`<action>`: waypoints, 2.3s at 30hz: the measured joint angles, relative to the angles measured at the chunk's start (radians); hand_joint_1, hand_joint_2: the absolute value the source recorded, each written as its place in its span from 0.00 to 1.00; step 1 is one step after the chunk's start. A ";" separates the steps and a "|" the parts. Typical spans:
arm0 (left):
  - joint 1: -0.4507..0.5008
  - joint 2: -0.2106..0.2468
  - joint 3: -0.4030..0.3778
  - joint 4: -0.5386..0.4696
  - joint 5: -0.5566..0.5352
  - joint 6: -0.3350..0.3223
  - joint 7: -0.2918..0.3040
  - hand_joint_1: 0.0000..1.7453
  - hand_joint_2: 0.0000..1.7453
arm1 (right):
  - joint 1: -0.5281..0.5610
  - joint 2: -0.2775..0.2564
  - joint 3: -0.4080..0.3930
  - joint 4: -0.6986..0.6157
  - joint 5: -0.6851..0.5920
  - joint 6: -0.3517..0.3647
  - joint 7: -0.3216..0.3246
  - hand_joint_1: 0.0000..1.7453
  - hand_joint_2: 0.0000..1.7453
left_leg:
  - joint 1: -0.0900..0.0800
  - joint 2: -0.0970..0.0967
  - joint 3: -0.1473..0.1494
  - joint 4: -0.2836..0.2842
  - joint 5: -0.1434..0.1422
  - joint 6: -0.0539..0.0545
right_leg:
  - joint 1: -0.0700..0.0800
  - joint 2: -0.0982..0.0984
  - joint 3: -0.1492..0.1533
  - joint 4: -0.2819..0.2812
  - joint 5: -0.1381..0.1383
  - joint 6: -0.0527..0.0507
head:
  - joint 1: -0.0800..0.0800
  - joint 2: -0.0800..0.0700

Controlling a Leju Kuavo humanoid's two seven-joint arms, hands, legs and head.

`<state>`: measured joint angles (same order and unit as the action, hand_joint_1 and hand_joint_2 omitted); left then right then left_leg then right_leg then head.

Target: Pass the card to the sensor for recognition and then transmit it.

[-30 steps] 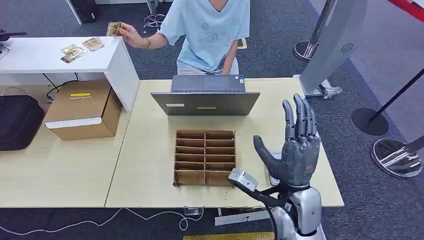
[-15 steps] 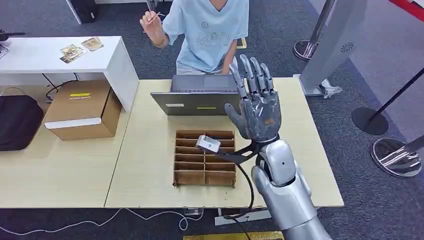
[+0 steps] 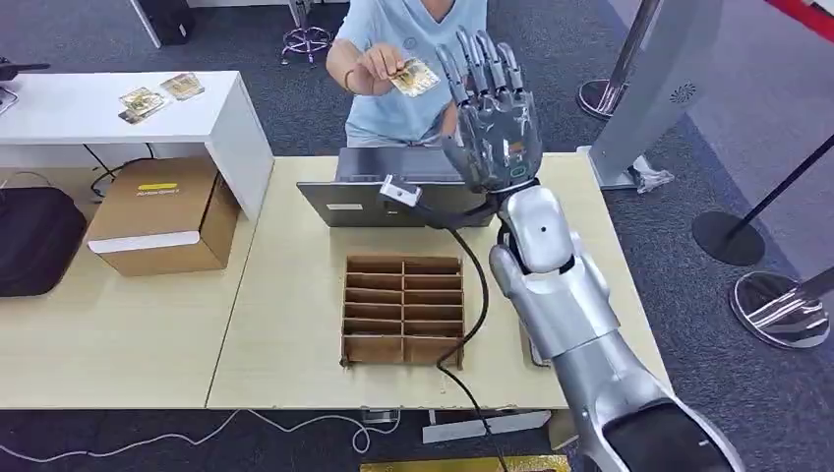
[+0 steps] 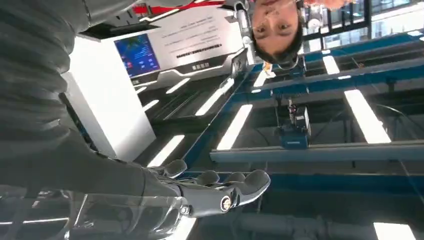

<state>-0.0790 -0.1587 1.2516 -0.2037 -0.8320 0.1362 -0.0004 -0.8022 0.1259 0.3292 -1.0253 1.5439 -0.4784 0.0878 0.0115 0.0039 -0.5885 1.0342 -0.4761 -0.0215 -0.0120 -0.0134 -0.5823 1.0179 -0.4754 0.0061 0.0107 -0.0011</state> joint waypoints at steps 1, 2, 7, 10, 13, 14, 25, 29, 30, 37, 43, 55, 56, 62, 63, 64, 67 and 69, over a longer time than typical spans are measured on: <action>-0.001 0.001 0.000 0.000 0.001 0.000 0.000 0.00 1.00 | -0.015 0.000 0.000 0.029 0.006 -0.002 0.009 0.00 1.00 | 0.000 0.000 0.000 0.000 0.000 0.000 | 0.000 0.000 0.000 0.000 0.000 0.000 | 0.000 0.000; 0.000 0.001 0.000 0.000 0.002 0.000 0.000 0.00 1.00 | -0.027 0.000 0.000 0.047 0.008 -0.002 0.012 0.00 1.00 | 0.000 0.000 0.000 0.000 0.000 0.000 | 0.000 0.000 0.000 0.000 0.000 0.000 | 0.000 0.000; -0.001 0.003 0.001 0.000 0.003 0.000 0.000 0.00 1.00 | -0.055 0.000 0.000 0.099 0.008 -0.003 0.017 0.00 1.00 | 0.000 0.000 0.000 0.000 0.000 0.000 | 0.000 0.000 0.000 0.000 0.000 0.000 | 0.000 0.000; -0.001 0.003 0.002 0.000 0.003 0.000 0.000 0.00 1.00 | -0.061 0.000 0.000 0.114 0.008 -0.003 0.017 0.00 1.00 | 0.000 0.000 0.000 0.000 0.000 0.000 | 0.000 0.000 0.000 0.000 0.000 0.000 | 0.000 0.000; -0.001 0.003 0.002 0.000 0.003 0.000 0.000 0.00 1.00 | -0.061 0.000 0.000 0.114 0.008 -0.003 0.017 0.00 1.00 | 0.000 0.000 0.000 0.000 0.000 0.000 | 0.000 0.000 0.000 0.000 0.000 0.000 | 0.000 0.000; -0.001 0.003 0.002 0.000 0.003 0.000 0.000 0.00 1.00 | -0.061 0.000 0.000 0.114 0.008 -0.003 0.017 0.00 1.00 | 0.000 0.000 0.000 0.000 0.000 0.000 | 0.000 0.000 0.000 0.000 0.000 0.000 | 0.000 0.000; -0.003 0.007 0.016 0.000 0.029 0.010 0.000 0.00 1.00 | -0.139 0.000 0.000 0.256 0.026 -0.003 0.063 0.00 1.00 | 0.000 0.000 0.000 0.000 0.000 0.000 | 0.000 0.000 0.000 0.000 0.000 0.000 | 0.000 0.000; -0.007 0.008 0.031 0.000 0.045 0.014 -0.001 0.00 1.00 | -0.164 0.002 0.000 0.322 0.025 -0.021 0.064 0.83 1.00 | 0.000 0.000 0.000 0.000 0.000 0.000 | 0.000 0.000 0.000 0.000 0.000 0.000 | 0.000 0.000; -0.008 0.008 0.033 0.000 0.047 0.014 -0.001 0.00 1.00 | -0.168 0.002 0.000 0.336 0.025 -0.029 0.064 0.92 1.00 | 0.000 0.000 0.000 0.000 0.000 0.000 | 0.000 0.000 0.000 0.000 0.000 0.000 | 0.000 0.000; -0.011 0.009 0.050 0.000 0.065 0.025 -0.001 0.00 1.00 | -0.184 0.002 -0.009 0.390 0.024 -0.073 0.045 1.00 1.00 | 0.000 0.000 0.000 0.000 0.000 0.000 | 0.000 0.000 0.000 0.000 0.000 0.000 | 0.000 0.000; -0.011 0.008 0.067 0.000 0.086 0.040 -0.001 0.00 1.00 | -0.185 0.007 -0.013 0.384 0.026 -0.107 0.026 1.00 1.00 | 0.000 0.000 0.000 0.000 0.000 0.000 | 0.000 0.000 0.000 0.000 0.000 0.000 | 0.000 0.000; -0.012 0.000 0.104 0.000 0.135 0.054 -0.006 0.00 1.00 | -0.159 0.007 -0.038 0.262 -0.040 -0.111 -0.016 1.00 1.00 | 0.000 0.000 0.000 0.000 0.000 0.000 | 0.000 0.000 -0.001 0.000 0.000 0.000 | 0.000 0.000; -0.012 0.000 0.108 0.000 0.138 0.055 -0.008 0.00 1.00 | -0.157 0.005 -0.040 0.256 -0.051 -0.112 -0.020 1.00 1.00 | 0.000 0.000 0.000 0.000 0.000 0.000 | 0.000 0.000 -0.001 -0.001 0.000 0.000 | 0.000 0.000; -0.012 -0.004 0.133 0.000 0.168 0.062 -0.021 0.00 1.00 | -0.142 -0.018 -0.069 0.230 -0.146 -0.123 -0.040 1.00 1.00 | 0.000 0.000 0.000 0.001 0.000 0.000 | 0.000 0.000 -0.001 -0.001 0.000 0.000 | 0.000 0.000; -0.012 -0.006 0.137 0.000 0.172 0.062 -0.021 0.00 1.00 | -0.135 -0.024 -0.078 0.221 -0.171 -0.124 -0.048 1.00 1.00 | 0.000 0.000 0.000 0.001 0.000 0.000 | 0.000 0.000 -0.001 -0.001 0.000 0.000 | 0.000 0.000; -0.012 -0.006 0.139 0.000 0.177 0.062 -0.022 0.00 1.00 | -0.127 -0.032 -0.089 0.210 -0.203 -0.123 -0.060 1.00 1.00 | 0.000 0.000 0.000 0.001 0.000 0.000 | 0.000 0.000 -0.001 -0.001 0.000 0.000 | 0.000 0.000; -0.012 -0.012 0.152 0.000 0.193 0.063 -0.026 0.00 1.00 | -0.096 -0.061 -0.127 0.169 -0.332 -0.096 -0.105 1.00 1.00 | 0.000 0.000 0.000 0.001 0.000 0.000 | 0.000 0.000 -0.001 -0.001 0.000 0.000 | 0.000 0.000; -0.012 -0.016 0.158 0.000 0.205 0.063 -0.031 0.00 1.00 | -0.073 -0.080 -0.156 0.143 -0.427 -0.058 -0.135 1.00 1.00 | 0.000 0.000 0.000 0.001 0.000 0.000 | 0.000 0.000 -0.001 -0.001 0.000 0.000 | 0.000 0.000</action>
<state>-0.0910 -0.1743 1.4099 -0.2037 -0.6271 0.1991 -0.0309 -0.8749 0.0457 0.1728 -0.8824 1.1172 -0.5359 -0.0474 0.0112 0.0035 -0.5888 1.0351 -0.4763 -0.0212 -0.0122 -0.0136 -0.5828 1.0168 -0.4751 0.0065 0.0107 -0.0011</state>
